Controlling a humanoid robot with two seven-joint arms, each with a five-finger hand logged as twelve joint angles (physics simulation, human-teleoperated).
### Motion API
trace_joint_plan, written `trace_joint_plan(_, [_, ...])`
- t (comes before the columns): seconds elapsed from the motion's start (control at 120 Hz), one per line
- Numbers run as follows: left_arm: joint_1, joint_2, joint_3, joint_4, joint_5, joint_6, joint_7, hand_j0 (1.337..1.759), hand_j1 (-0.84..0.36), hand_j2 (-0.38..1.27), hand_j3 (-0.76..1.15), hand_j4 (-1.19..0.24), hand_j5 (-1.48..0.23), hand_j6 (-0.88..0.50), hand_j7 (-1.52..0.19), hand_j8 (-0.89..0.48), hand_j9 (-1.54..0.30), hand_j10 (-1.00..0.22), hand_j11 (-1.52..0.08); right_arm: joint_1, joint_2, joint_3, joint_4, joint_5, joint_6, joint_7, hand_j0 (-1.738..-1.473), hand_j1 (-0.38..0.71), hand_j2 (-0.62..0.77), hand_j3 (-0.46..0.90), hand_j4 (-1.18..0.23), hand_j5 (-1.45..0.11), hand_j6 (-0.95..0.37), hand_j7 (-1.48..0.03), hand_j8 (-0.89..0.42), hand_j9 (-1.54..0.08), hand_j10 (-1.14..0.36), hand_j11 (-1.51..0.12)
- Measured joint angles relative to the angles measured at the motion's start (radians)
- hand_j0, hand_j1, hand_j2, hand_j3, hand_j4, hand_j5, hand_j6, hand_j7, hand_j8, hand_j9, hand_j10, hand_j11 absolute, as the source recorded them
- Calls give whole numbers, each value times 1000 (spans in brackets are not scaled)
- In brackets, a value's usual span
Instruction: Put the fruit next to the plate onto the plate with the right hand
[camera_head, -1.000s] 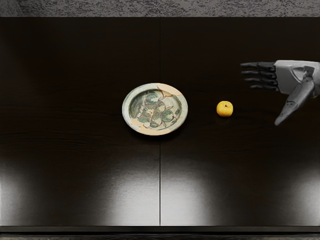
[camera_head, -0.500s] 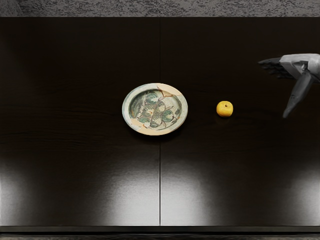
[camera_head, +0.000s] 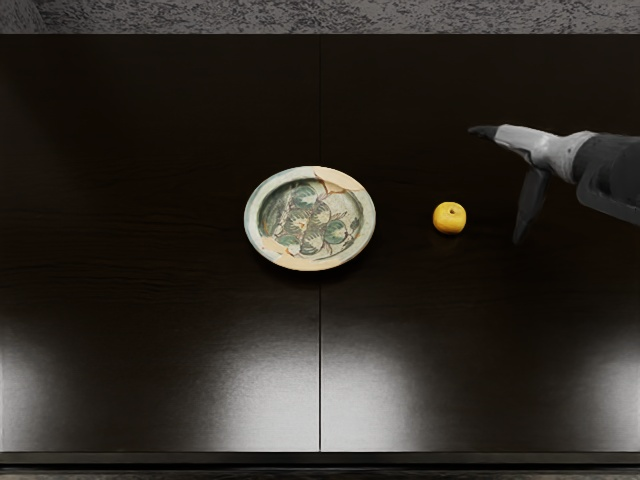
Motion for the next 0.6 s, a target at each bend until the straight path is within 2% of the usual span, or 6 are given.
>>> trace_joint_plan(0.142, [0, 0, 0, 0, 0, 0, 0, 1658, 349, 0, 0, 0, 0, 0, 0, 0, 0, 0, 0, -49, 55, 0, 5, -79, -37, -1, -1658, -343, 1, 0, -10, -8, -13, -7, -11, -8, -9, -7])
trace_joint_plan(0.6, [0, 0, 0, 0, 0, 0, 0, 1658, 349, 0, 0, 0, 0, 0, 0, 0, 0, 0, 0, -129, 229, -1, -6, -232, -175, -1, -1658, -181, -26, 0, -145, -184, -147, -184, -146, -184, -144, -184])
